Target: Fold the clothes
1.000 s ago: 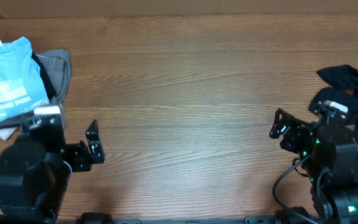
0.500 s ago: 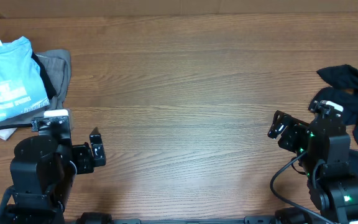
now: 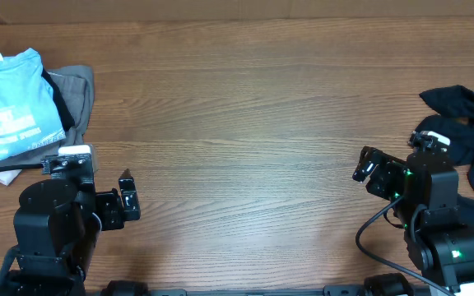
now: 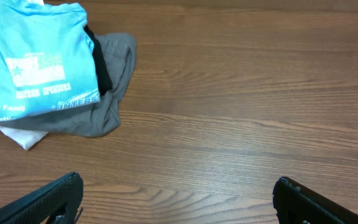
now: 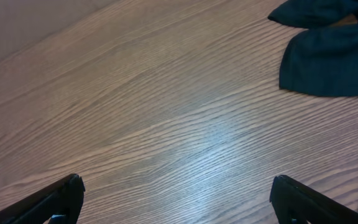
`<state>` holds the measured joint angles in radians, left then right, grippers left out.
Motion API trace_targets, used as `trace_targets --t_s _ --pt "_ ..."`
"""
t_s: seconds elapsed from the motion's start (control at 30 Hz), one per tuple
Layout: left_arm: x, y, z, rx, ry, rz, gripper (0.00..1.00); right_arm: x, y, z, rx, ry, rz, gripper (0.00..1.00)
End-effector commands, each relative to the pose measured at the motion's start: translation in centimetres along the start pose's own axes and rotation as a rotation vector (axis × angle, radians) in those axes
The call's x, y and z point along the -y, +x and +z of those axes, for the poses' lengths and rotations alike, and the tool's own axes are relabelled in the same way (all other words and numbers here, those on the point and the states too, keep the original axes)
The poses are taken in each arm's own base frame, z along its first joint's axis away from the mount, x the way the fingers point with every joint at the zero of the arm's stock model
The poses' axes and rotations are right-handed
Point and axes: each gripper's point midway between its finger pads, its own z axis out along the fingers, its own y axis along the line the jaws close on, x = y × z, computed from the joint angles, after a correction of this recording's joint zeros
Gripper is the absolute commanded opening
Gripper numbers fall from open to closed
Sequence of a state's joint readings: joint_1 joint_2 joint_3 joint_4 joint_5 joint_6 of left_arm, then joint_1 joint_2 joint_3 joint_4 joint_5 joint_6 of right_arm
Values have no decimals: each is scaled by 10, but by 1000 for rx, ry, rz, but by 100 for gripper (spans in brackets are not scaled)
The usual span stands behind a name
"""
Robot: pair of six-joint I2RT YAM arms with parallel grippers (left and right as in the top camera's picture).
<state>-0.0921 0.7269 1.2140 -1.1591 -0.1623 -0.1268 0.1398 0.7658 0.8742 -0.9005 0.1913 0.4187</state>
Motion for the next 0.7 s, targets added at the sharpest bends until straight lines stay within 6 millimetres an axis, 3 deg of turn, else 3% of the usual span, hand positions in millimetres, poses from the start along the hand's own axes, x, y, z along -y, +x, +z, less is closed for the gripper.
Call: trace_targets --t_s 0.0,0.23,0.67 --pt "-1 2 2 -8 -12 21 100 2 -2 -5 28 3 8 100" --pt "-1 2 2 -8 -12 21 100 7 -2 -17 108 -30 -13 100" --pt "-2 6 2 -25 -14 24 100 -20 12 -17 598 -389 -160 100"
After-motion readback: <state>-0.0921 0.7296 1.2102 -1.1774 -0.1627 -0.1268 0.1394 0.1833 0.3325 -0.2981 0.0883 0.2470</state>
